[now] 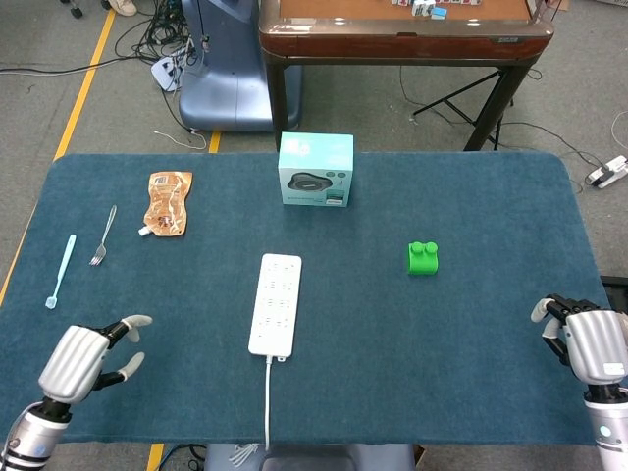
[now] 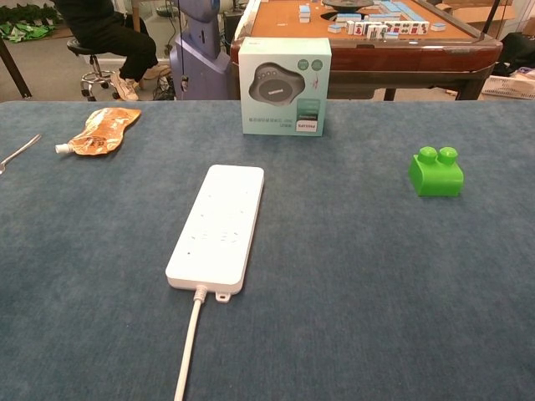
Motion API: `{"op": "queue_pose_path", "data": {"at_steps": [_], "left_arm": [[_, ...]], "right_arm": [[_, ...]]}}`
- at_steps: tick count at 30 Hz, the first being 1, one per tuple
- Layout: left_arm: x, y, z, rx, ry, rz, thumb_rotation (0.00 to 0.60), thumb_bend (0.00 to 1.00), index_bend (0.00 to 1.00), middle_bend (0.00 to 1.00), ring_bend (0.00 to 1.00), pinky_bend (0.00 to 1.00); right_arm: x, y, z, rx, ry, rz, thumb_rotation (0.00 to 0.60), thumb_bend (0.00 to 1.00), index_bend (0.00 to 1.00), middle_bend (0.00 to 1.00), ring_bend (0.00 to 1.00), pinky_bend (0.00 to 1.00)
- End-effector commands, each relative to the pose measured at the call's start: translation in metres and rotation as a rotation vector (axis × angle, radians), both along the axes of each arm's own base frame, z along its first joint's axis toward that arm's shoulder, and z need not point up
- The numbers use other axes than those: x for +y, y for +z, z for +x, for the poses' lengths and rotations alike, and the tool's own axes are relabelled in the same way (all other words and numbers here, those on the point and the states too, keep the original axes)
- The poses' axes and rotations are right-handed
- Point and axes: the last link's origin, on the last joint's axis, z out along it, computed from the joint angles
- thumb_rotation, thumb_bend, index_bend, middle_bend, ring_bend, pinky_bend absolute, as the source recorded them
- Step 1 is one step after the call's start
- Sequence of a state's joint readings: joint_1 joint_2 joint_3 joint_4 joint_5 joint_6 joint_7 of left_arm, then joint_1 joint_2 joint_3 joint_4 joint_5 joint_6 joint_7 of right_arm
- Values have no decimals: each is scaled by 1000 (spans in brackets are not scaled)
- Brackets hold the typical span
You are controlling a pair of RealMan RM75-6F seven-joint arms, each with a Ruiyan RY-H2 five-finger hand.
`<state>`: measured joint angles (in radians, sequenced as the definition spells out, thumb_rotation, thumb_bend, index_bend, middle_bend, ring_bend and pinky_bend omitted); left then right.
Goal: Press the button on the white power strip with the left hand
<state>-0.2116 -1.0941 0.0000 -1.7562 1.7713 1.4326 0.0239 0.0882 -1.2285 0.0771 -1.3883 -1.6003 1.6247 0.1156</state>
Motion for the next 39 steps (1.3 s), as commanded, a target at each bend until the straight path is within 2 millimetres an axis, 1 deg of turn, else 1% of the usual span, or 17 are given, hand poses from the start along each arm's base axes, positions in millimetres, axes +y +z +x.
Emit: {"op": "queue_pose_path", "data": {"at_steps": [1,6,12,19,22,25,30,39], "left_arm": [[11,-10,23,46,-81,-64,600,454,334,928,938,1000],[17,-33,43,66,-131,-164,600,511,300,953,959,1000],[20,-62,59,104,-175,-261,600,584,262,990,994,1000],[27,-86,78,144,-207,-330,600,588,249,1000,1000,1000],[28,-97,85,98,-168,-408,600,588,248,1000,1000,1000],[32,-103,88,106,-164,-434,600,588,246,1000,1000,1000],[41,-111,92,122,-165,-411,600,589,245,1000,1000,1000],[47,-125,86,183,-148,-433,600,588,257,1000,1000,1000]], "right_arm": [[0,0,0,4,-5,2,600,799,626,564,636,657],[-2,2,0,10,-10,3,600,798,626,564,636,657],[-2,3,1,14,-9,5,600,798,626,564,636,657],[-1,3,-1,16,-22,6,600,799,626,564,636,657],[-1,3,-2,15,-27,7,600,798,626,564,636,657],[-1,2,-3,15,-29,10,600,799,626,564,637,657],[-3,1,-4,15,-31,16,600,799,626,564,637,657],[-5,-1,-4,18,-30,28,600,798,626,564,636,657]]}}
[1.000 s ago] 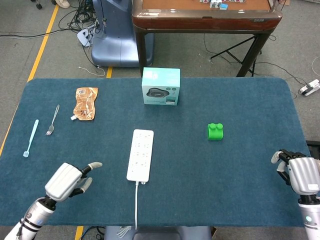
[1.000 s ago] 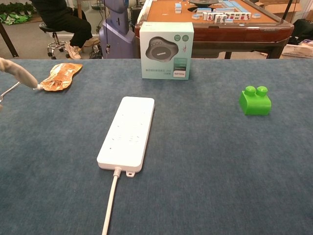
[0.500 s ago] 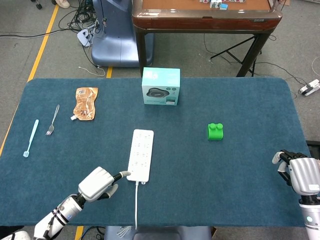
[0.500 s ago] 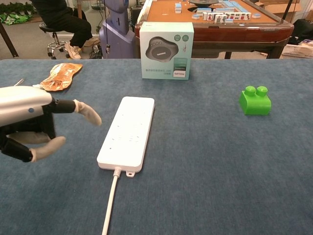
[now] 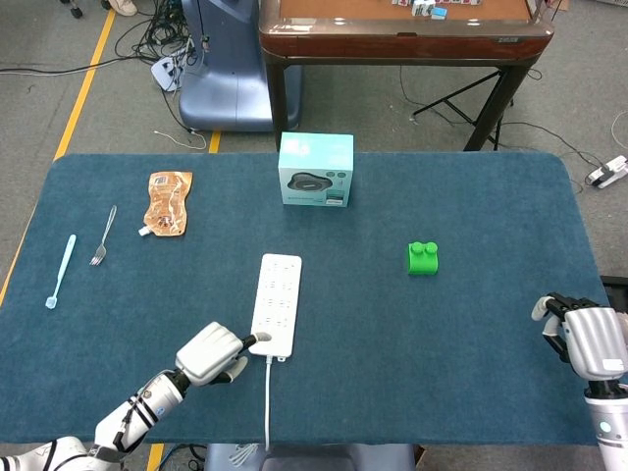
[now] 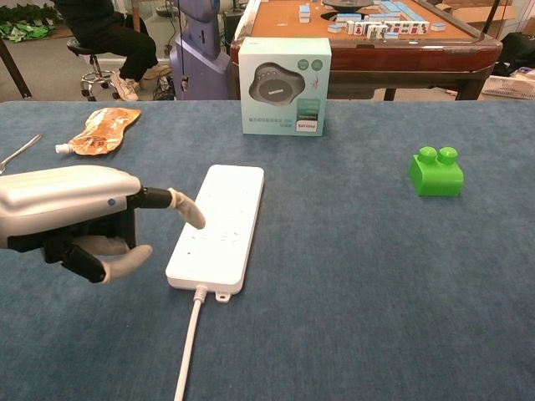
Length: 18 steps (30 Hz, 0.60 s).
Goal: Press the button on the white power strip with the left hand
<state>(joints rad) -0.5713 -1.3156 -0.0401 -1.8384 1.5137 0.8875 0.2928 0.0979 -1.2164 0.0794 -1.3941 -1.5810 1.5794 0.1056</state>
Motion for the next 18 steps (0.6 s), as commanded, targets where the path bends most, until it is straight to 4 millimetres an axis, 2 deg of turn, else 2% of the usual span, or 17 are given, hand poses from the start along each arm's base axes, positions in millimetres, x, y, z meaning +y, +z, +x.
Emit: {"op": "queue_pose_path", "data": {"at_steps": [1,18], "left_arm": [[1,-5,-3,27,2,-6,600,588,257,1000,1000,1000],[8,-16,-12,102,33,-14,600,588,253,1000,1000,1000]], "right_arm": [[0,-1,0,1,-1,4,600,799,626,564,636,657],[-3,-2,0,2,-4,14,600,799,626,564,636,657]]}}
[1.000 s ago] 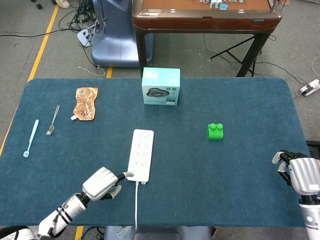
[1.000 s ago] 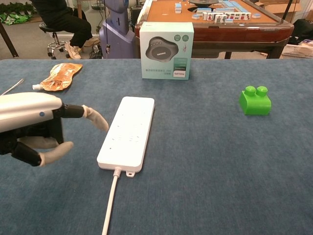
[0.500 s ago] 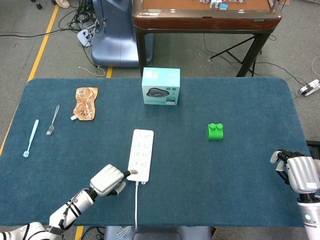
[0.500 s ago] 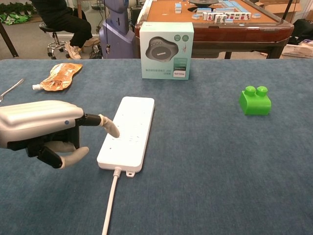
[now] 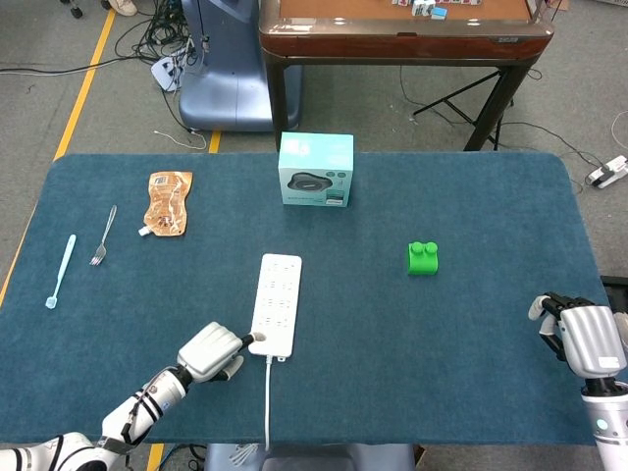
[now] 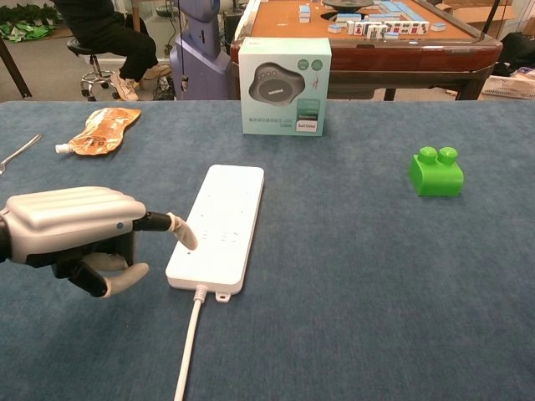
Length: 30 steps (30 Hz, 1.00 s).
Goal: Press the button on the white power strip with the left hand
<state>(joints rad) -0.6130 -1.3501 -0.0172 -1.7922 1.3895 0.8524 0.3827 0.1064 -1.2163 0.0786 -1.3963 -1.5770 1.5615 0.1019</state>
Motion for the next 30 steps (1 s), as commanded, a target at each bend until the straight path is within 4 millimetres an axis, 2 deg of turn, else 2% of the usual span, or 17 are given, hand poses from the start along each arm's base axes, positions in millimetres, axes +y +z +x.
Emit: {"op": "queue_pose_path", "data": {"at_steps": [1,11,30], "left_arm": [[0,-1,0,4,1,-1,600,588,253,1000,1000,1000],[4,-4,10,-20,2,4,600,588,247,1000,1000,1000],[7,-13,12,16,-4,2,600,588,245,1000,1000,1000]], "right_arm": [[0,0,0,1,0,-1,600,799,626,564,636,657],[-2,-3,1,3,0,11,600,799,626,564,636,657],[-3,-6,-1,1,-8,19,600,799,626,564,636,657]]}}
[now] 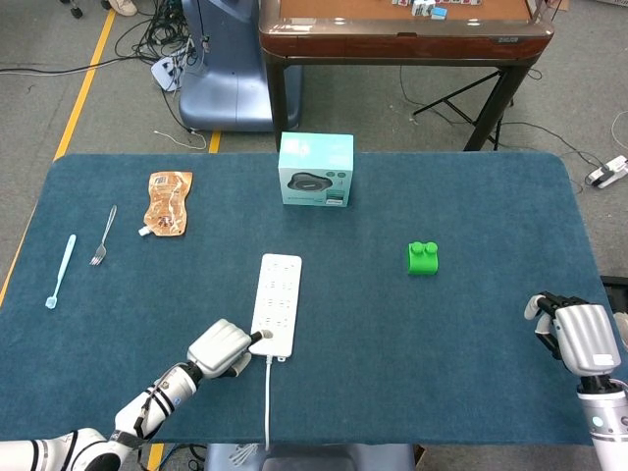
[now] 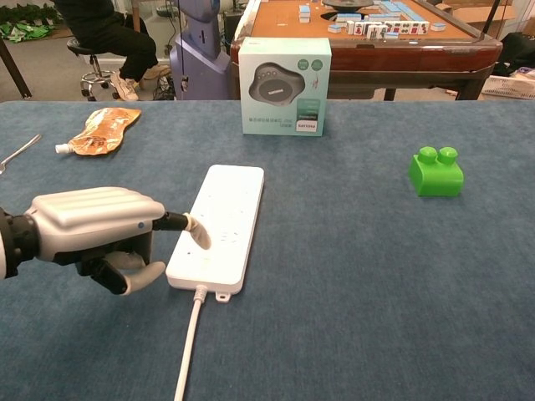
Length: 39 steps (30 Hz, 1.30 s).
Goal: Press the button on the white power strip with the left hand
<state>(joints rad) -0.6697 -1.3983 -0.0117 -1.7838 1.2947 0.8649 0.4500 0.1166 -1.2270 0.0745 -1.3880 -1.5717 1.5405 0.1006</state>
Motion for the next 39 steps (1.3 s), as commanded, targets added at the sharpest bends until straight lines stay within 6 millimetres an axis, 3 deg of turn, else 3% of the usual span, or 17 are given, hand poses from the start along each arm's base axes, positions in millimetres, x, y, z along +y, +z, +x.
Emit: {"op": "queue_pose_path", "data": {"at_steps": [1,34,39], "left_arm": [[0,-2,0,5,3,-1,600,588,244,1000,1000,1000],[-1,-16,-3,61,10,-14,600,589,241,1000,1000,1000],[-4,-5,4,13,8,6,600,589,241,1000,1000,1000]], "right_arm": [[0,0,0,0,-1,0,600,799,626,564,636,657],[-3,-2,-4,-10,-7,13,600,797,626,564,636,657],[-2,-2,-5,-12,-10,13,600,797,626,564,636,657]]}}
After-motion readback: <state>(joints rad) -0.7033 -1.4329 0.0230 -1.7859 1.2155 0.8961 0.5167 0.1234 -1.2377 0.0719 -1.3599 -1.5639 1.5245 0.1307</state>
